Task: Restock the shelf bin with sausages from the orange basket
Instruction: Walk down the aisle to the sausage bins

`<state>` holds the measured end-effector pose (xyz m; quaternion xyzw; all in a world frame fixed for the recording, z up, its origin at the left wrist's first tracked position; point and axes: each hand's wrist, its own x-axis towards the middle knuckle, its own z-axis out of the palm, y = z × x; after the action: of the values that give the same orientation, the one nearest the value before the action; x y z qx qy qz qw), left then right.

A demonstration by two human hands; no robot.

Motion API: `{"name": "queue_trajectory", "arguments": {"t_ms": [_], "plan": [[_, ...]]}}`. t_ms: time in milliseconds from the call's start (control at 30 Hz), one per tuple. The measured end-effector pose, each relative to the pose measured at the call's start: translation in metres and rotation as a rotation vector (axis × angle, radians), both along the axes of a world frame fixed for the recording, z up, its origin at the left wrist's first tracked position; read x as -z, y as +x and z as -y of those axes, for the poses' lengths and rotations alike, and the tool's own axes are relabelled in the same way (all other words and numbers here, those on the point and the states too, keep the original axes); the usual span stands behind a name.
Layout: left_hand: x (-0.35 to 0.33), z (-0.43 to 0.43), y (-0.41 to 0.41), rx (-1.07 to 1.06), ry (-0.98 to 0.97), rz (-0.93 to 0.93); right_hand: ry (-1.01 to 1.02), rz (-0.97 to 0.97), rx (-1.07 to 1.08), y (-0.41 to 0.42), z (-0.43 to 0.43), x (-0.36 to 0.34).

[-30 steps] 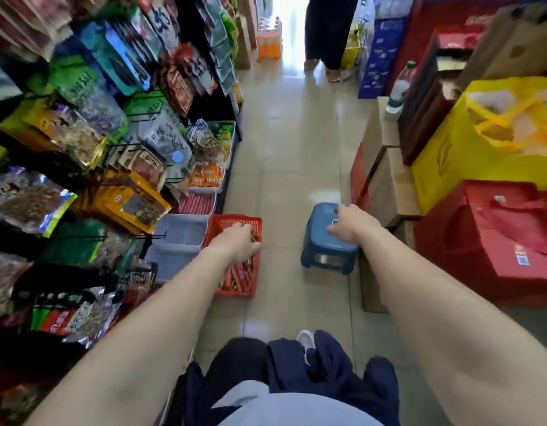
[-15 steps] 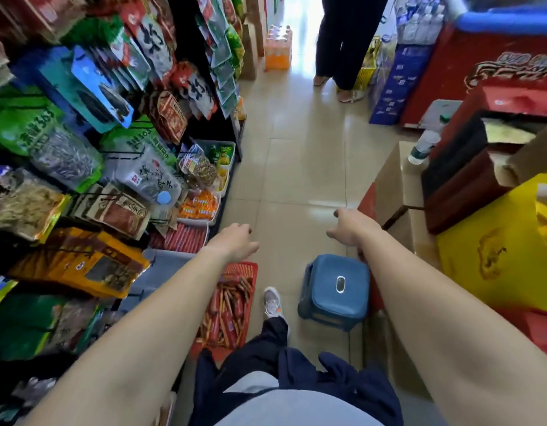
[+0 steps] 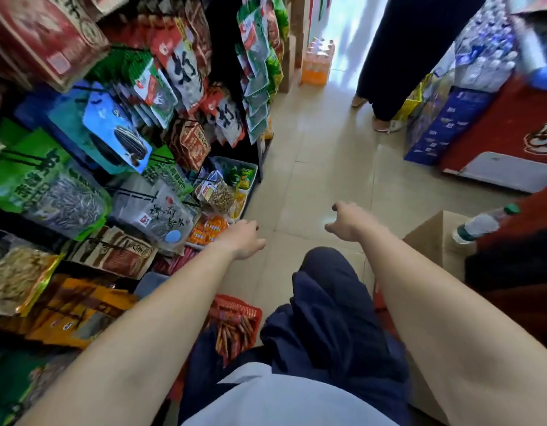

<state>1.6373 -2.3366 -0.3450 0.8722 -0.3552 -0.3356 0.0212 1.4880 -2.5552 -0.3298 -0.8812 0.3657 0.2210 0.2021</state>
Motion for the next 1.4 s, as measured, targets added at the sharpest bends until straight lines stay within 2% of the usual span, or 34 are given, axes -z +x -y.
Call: {"name": "queue_trajectory", "arguments": {"t_ms": [233, 467, 633, 733, 900, 1133, 1233, 1400], "plan": [[0.008, 0.040, 0.079, -0.180, 0.013, -0.011, -0.028, -0.011, -0.177, 0.118, 0.065, 0.004], [0.023, 0.089, 0.147, -0.503, 0.042, -0.036, -0.015, -0.055, -0.505, 0.273, 0.129, 0.025], [0.024, 0.115, 0.156, -0.795, 0.008, -0.081, 0.019, -0.161, -0.824, 0.342, 0.126, 0.038], [0.012, 0.120, 0.147, -0.896, -0.030, -0.078, 0.020, -0.171, -0.956, 0.361, 0.101, 0.038], [0.005, 0.075, 0.107, -1.199, -0.088, -0.089, 0.059, -0.149, -1.228, 0.368, 0.029, 0.027], [0.004, -0.012, 0.010, -1.493, 0.026, -0.109, 0.145, -0.106, -1.519, 0.323, -0.079, 0.017], [0.012, -0.052, -0.030, -1.545, 0.048, -0.100, 0.161, -0.096, -1.601, 0.291, -0.123, 0.014], [0.032, -0.130, -0.086, -1.539, 0.049, -0.119, 0.168, -0.105, -1.597, 0.244, -0.199, 0.043]]}}
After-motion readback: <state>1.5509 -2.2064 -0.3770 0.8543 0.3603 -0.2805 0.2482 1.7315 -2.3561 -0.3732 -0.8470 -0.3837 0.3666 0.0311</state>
